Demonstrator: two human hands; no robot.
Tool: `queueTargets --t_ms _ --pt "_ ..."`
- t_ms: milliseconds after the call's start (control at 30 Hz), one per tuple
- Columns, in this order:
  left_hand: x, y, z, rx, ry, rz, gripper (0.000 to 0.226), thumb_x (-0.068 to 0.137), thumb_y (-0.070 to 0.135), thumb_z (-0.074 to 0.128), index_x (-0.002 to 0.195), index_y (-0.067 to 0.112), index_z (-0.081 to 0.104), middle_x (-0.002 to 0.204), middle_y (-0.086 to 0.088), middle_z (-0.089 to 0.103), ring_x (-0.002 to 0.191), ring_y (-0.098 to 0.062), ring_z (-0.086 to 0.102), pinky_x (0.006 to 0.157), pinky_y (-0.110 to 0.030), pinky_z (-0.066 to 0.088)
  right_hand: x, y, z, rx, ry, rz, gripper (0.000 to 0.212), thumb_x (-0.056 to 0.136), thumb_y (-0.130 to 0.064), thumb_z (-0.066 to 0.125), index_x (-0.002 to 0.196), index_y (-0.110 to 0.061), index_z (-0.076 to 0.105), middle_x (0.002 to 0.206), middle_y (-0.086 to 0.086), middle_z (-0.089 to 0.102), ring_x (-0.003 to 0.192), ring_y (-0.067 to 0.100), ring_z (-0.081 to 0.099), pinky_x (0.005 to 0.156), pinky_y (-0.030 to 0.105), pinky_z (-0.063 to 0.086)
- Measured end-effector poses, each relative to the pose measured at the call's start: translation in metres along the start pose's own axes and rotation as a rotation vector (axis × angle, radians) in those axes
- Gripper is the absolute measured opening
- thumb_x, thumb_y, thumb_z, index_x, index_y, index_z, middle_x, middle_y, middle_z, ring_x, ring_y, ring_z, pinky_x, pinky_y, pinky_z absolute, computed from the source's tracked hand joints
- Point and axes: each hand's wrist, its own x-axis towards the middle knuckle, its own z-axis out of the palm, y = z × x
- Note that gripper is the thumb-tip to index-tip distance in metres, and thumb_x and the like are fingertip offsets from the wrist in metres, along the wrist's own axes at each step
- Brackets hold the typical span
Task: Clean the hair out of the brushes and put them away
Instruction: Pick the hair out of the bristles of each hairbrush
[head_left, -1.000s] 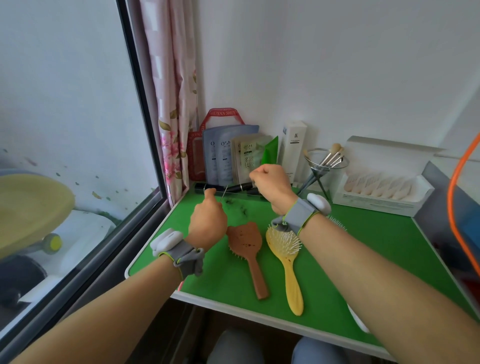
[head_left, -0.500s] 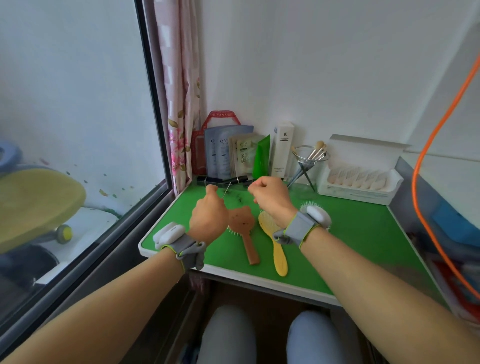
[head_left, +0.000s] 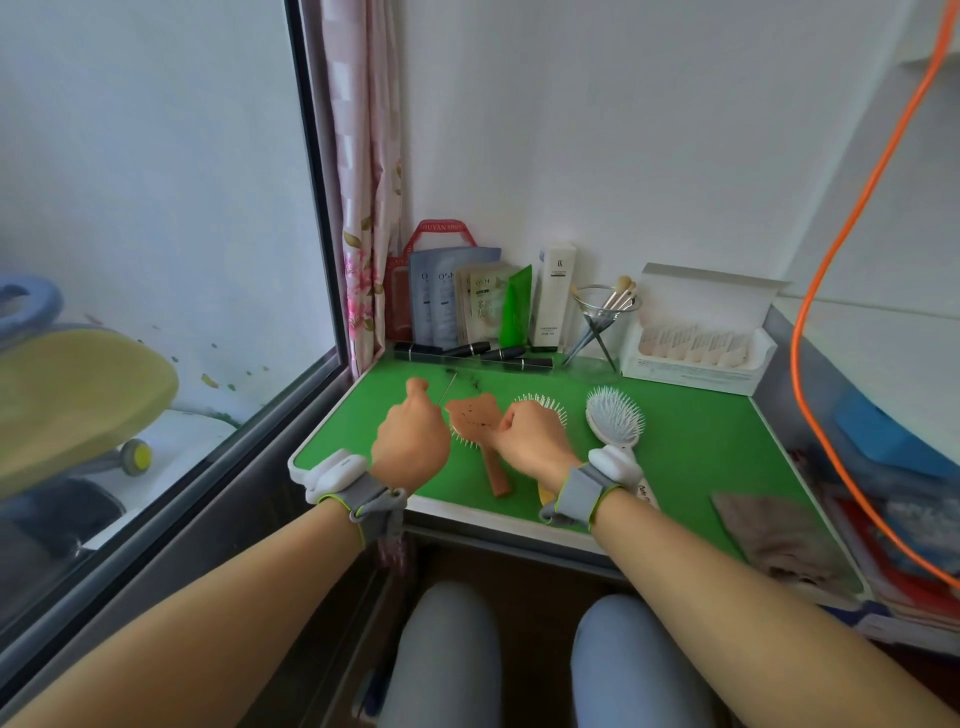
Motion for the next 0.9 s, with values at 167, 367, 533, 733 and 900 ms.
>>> queueTargets --t_ms 167,367,533,733,900 --pt "-0.006 -0.003 -0.002 -0.015 -0.003 0.011 0.041 0.1 0.011 0.031 0.14 0.013 0.027 0.108 -0.02 0.061 0.092 -0.036 0.062 0.083 -0.052 0.053 -0.009 0.001 0.003 -0.205 -0.031 -0.008 0.036 0.085 -0.038 0.064 0.06 -0.016 0.049 0.059 0.0 0.053 0.051 0.018 0.05 0.044 0.024 0.032" --pt "-0.006 -0.006 -0.002 -0.029 0.001 0.01 0.04 0.1 0.011 0.031 0.14 0.013 0.027 0.109 -0.02 0.061 0.092 -0.036 0.062 0.083 -0.052 0.052 -0.015 0.0 0.006 -0.271 -0.056 0.014 0.031 0.084 -0.034 0.064 0.065 -0.015 0.049 0.07 0.002 0.058 0.062 0.022 0.056 0.05 0.024 0.038" --pt "-0.004 -0.006 -0.002 -0.054 0.021 0.024 0.039 0.1 0.014 0.032 0.139 0.013 0.028 0.111 -0.021 0.06 0.093 -0.038 0.061 0.083 -0.053 0.052 -0.017 -0.001 0.003 -0.16 0.057 0.016 0.023 0.087 -0.032 0.061 0.079 -0.012 0.054 0.078 0.004 0.057 0.067 0.023 0.054 0.056 0.028 0.04" --pt "0.0 -0.004 0.001 -0.091 0.067 0.067 0.037 0.101 0.016 0.032 0.137 0.014 0.03 0.103 -0.021 0.062 0.088 -0.038 0.061 0.08 -0.053 0.052 -0.013 0.0 -0.008 0.005 0.249 -0.068 0.026 0.09 -0.021 0.055 0.067 -0.01 0.052 0.06 0.0 0.049 0.053 0.02 0.045 0.045 0.026 0.028" --pt "0.003 -0.001 0.007 -0.115 0.105 0.108 0.034 0.1 0.016 0.033 0.134 0.014 0.032 0.093 -0.018 0.063 0.08 -0.036 0.06 0.072 -0.047 0.052 -0.007 0.006 -0.013 0.06 0.33 -0.075 0.034 0.087 -0.02 0.059 0.06 -0.016 0.039 0.055 -0.003 0.041 0.046 0.012 0.034 0.043 0.028 0.023"
